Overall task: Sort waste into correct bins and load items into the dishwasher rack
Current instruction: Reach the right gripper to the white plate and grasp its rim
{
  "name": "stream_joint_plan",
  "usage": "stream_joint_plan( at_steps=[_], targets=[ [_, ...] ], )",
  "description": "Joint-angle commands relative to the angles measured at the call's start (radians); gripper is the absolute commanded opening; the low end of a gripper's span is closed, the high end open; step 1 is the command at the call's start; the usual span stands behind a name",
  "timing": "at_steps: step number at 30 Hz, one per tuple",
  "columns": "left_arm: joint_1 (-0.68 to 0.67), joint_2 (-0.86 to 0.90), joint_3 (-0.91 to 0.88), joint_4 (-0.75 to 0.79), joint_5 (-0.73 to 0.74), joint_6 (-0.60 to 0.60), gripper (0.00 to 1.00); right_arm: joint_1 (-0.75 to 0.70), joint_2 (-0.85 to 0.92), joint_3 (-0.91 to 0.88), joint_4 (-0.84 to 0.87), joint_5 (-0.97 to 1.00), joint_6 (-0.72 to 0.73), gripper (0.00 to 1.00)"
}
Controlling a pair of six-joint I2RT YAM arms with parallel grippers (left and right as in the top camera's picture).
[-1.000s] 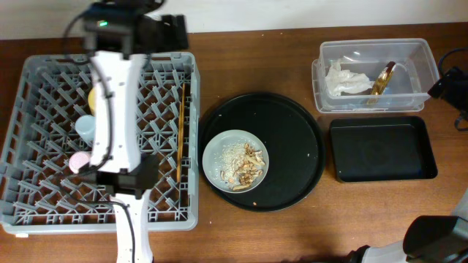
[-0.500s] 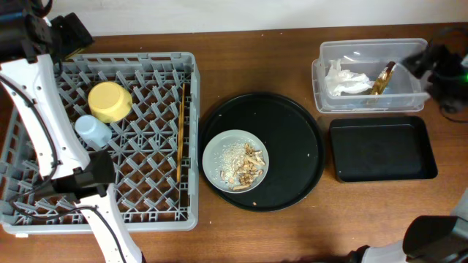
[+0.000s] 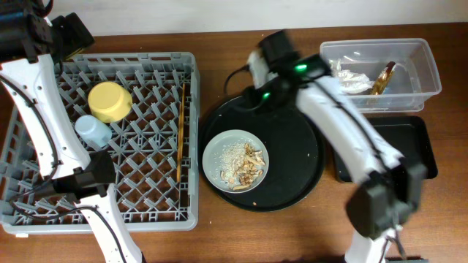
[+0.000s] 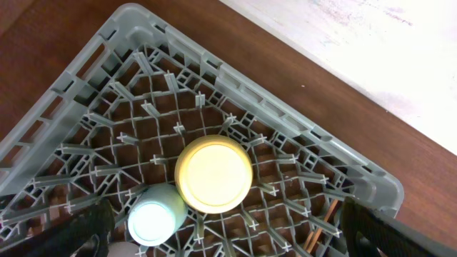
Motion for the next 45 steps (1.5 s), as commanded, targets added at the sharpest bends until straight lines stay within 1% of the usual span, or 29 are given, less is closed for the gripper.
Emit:
stream_joint_plan(
  at_steps=[1, 5, 7, 9, 13, 15, 16, 17, 22, 25, 28, 31, 34, 37, 39, 41, 44, 45],
  targets=[
    [0.002, -0.002, -0.006, -0.001, -0.002, -0.016, 0.99, 0.032, 0.144, -0.012, -0.013, 0.082, 0.042, 0.51],
    [0.002, -0.002, -0.006, -0.001, -0.001, -0.016, 0.99, 0.024, 0.253, -0.012, -0.039, 0.113, 0.042, 0.52],
    [0.002, -0.002, -0.006, -0.001, -0.001, -0.016, 0.99, 0.023, 0.261, -0.012, -0.04, 0.157, 0.042, 0.53],
    [0.002, -0.002, -0.006, -0.001, -0.001, -0.016, 0.99, 0.021, 0.261, -0.012, -0.042, 0.157, 0.042, 0.61],
    [0.002, -0.002, -0.006, -0.001, -0.001, -0.016, 0.99, 0.018, 0.262, -0.023, -0.06, 0.183, 0.042, 0.61],
    [0.002, -0.002, -0.006, -0.001, -0.001, -0.016, 0.99, 0.018, 0.262, -0.023, -0.081, 0.187, 0.042, 0.52],
    [0.002, -0.002, -0.006, -0.001, -0.001, -0.016, 0.99, 0.018, 0.262, -0.024, -0.087, 0.203, 0.042, 0.43],
    [0.002, -0.002, -0.006, -0.001, -0.001, -0.016, 0.99, 0.018, 0.262, -0.031, -0.088, 0.229, 0.042, 0.39],
    [0.002, -0.002, -0.006, -0.001, -0.001, -0.016, 0.99, 0.013, 0.262, -0.061, -0.098, 0.351, 0.056, 0.3],
    [0.002, -0.002, -0.006, -0.001, -0.001, -0.016, 0.99, -0.018, 0.262, -0.061, -0.106, 0.428, 0.094, 0.29],
    [0.002, -0.002, -0.006, -0.001, -0.001, -0.016, 0.99, -0.109, 0.262, -0.06, -0.125, 0.521, 0.094, 0.34],
    [0.002, -0.002, -0.006, -0.001, -0.001, -0.016, 0.99, -0.196, 0.262, -0.049, -0.141, 0.528, 0.093, 0.35],
    [0.002, -0.002, -0.006, -0.001, -0.001, -0.016, 1.0, -0.253, 0.254, 0.008, -0.203, 0.519, 0.093, 0.36],
    [0.002, -0.002, -0.006, -0.001, -0.001, -0.016, 0.99, -0.243, 0.229, 0.09, -0.265, 0.481, 0.062, 0.41],
    [0.002, -0.002, -0.006, -0.001, -0.001, -0.016, 0.99, -0.204, 0.227, 0.164, -0.32, 0.293, 0.037, 0.43],
    [0.002, -0.002, -0.006, -0.001, -0.001, -0.016, 0.99, -0.161, 0.228, 0.164, -0.319, 0.129, 0.037, 0.42],
    [0.002, -0.002, -0.006, -0.001, -0.001, -0.016, 0.99, -0.056, 0.228, 0.138, -0.257, 0.08, 0.042, 0.4],
    [0.002, -0.002, -0.006, -0.001, -0.001, -0.016, 0.99, -0.013, 0.228, 0.121, -0.215, 0.08, 0.042, 0.38]
  ],
)
